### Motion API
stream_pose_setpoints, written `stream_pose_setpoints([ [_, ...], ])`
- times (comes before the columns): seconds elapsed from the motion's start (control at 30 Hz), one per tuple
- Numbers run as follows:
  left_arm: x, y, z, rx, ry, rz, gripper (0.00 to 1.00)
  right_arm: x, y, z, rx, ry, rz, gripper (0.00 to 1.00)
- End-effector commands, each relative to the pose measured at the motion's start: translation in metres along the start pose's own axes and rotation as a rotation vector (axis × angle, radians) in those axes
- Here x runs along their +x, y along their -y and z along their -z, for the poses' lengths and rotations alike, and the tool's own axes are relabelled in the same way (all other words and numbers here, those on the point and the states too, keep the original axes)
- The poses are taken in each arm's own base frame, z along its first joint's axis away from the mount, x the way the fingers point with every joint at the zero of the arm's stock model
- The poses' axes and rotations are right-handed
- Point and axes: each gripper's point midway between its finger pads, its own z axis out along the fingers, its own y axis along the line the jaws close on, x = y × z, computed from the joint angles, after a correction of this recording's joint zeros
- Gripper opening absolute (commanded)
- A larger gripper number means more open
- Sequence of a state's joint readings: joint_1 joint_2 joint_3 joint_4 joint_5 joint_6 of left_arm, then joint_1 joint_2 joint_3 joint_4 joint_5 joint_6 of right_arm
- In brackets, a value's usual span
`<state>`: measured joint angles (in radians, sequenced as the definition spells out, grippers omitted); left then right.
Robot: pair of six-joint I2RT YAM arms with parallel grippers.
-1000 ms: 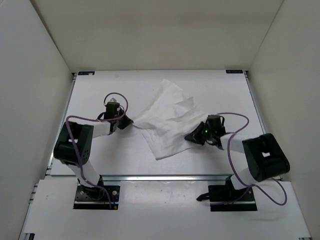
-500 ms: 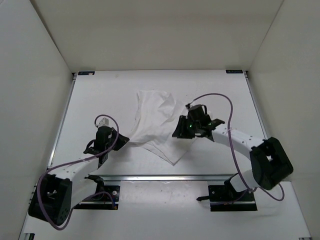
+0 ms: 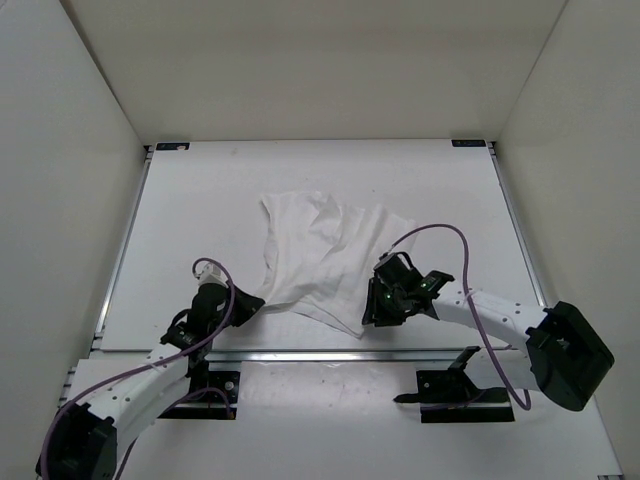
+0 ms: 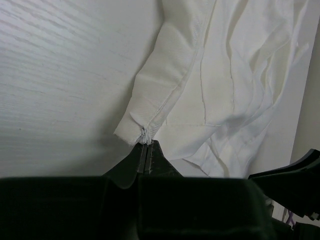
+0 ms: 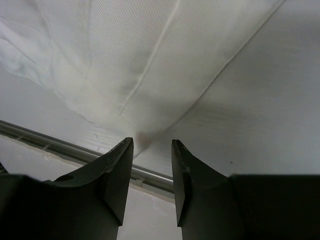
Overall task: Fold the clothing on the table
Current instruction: Flatten the skirt out
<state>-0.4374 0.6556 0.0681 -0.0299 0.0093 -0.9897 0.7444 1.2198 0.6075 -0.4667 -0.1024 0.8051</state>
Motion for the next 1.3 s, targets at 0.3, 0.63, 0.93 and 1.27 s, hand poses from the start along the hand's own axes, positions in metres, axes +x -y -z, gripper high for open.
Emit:
stream_pose_setpoints([
  [0.3, 0.008, 0.008, -0.001, 0.031, -0.001, 0.003, 0.0, 0.04, -0.004, -0.018, -0.007, -0.097, -0.024, 0.31],
  [0.63, -0.022, 0.02, 0.009, 0.018, 0.065, -0.03, 0.0, -0.024, -0.006, 0.011, -0.032, 0.04, 0.032, 0.0],
  [0.93, -0.124, 0.152, 0.054, 0.147, 0.178, -0.257, 0.0, -0.135, -0.06, 0.15, -0.218, 0.413, 0.193, 0.0],
  [1.27, -0.179, 0.246, 0.138, 0.35, 0.303, -0.287, 0.0, -0.177, -0.104, 0.273, -0.348, 0.67, 0.36, 0.0],
])
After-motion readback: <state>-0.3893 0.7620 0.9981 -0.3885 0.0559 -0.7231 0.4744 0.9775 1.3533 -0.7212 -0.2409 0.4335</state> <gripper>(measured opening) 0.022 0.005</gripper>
